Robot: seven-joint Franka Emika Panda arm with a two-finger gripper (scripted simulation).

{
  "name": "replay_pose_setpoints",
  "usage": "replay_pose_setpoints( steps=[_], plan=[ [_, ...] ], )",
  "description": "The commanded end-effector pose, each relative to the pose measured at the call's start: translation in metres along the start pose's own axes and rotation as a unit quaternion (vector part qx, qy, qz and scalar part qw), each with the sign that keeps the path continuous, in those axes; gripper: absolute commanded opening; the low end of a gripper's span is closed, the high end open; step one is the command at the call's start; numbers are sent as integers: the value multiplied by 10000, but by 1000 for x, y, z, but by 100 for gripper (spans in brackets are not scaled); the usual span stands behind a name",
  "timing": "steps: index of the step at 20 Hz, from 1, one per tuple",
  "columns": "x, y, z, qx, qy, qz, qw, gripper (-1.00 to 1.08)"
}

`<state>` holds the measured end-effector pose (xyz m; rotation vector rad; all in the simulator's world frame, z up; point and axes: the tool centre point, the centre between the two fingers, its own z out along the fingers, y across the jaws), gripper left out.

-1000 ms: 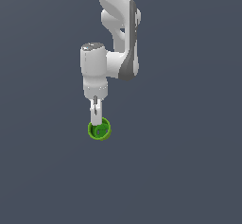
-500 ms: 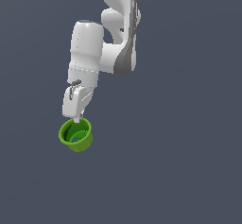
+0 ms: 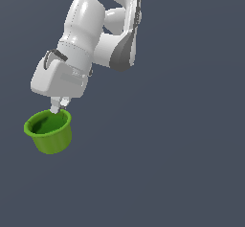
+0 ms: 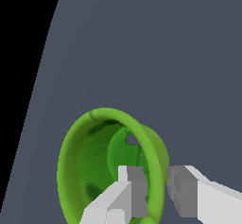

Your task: Pick up the object and move it to a goal position.

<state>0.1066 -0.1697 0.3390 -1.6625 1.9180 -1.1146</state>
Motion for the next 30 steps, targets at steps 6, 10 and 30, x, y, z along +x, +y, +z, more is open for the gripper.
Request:
replay_pose_setpoints(
  steps=[6,10,30],
  plan=[
    [23,-37,-24,516,359,246,9977,-100],
    [31,-49,-34,689,492,332,9959,-100],
    [45,-62,-50,866,650,429,9932,-100]
  ],
)
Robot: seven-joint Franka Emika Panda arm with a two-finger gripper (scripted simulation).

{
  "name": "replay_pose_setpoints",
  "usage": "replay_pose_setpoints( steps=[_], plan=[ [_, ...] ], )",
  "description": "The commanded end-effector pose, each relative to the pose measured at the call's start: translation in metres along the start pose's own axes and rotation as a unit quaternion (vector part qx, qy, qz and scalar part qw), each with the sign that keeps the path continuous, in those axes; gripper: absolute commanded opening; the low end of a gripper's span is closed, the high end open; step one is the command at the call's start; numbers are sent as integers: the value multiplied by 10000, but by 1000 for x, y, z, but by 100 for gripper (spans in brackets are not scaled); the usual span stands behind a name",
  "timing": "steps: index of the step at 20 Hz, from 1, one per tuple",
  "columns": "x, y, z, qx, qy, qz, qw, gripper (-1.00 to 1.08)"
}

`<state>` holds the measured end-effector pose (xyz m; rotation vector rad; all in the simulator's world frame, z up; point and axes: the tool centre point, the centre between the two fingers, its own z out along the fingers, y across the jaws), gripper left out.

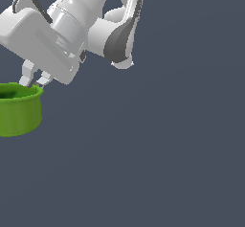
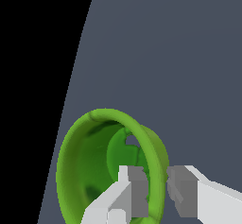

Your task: Pick up the object and move it to a goal position.

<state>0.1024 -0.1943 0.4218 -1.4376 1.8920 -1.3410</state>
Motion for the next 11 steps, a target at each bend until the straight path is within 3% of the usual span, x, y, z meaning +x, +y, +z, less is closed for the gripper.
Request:
replay_pose_setpoints(
  steps=[1,11],
  plan=[
    [5,-5,-5,13,0,11,10000,-100],
    [16,-16,-16,15,1,9,10000,-100]
  ],
)
